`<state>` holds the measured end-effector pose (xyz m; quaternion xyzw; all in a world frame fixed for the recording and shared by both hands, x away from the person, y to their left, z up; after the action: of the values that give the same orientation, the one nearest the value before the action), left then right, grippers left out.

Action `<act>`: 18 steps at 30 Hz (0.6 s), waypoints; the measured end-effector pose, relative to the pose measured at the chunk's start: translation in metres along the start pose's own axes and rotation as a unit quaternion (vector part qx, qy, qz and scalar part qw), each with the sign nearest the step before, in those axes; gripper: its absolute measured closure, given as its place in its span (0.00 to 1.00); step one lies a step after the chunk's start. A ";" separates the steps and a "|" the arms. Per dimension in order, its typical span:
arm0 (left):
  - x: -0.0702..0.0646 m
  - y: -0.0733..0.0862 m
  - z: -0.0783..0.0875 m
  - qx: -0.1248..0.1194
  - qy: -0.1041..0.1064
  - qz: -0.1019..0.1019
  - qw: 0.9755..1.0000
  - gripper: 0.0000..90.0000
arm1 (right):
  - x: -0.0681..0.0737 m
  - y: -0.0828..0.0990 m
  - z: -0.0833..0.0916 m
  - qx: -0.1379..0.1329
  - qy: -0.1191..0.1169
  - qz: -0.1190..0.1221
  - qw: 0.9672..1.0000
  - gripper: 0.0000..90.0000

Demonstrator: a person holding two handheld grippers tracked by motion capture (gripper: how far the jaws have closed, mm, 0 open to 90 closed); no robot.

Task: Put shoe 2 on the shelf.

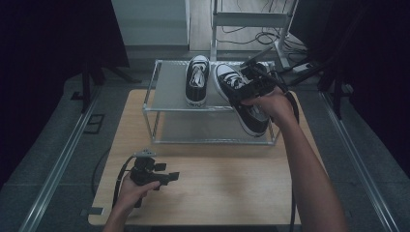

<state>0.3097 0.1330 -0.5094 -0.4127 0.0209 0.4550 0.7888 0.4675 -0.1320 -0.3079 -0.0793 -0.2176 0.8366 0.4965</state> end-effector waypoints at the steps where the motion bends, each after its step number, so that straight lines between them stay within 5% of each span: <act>1: 0.000 0.000 0.000 0.000 0.000 0.000 1.000 0.27 | -0.001 -0.002 -0.002 0.000 0.000 -0.005 1.000 0.18; 18: 0.004 0.001 -0.002 0.003 0.006 0.004 1.000 0.27 | -0.009 -0.047 -0.031 0.011 0.033 -0.081 0.996 0.18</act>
<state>0.3121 0.1348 -0.5137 -0.4130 0.0290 0.4559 0.7879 0.5205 -0.1119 -0.3152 -0.0839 -0.1974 0.7927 0.5706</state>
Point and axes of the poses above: each handheld gripper's, and its own axes: z roughly backward along the jaws, y roughly out of its underside, x roughly to its left, the point moved 7 cm from there along -z, roughly forward along the jaws, and after that the axes turned 2 degrees about x, right-handed, at the moved point
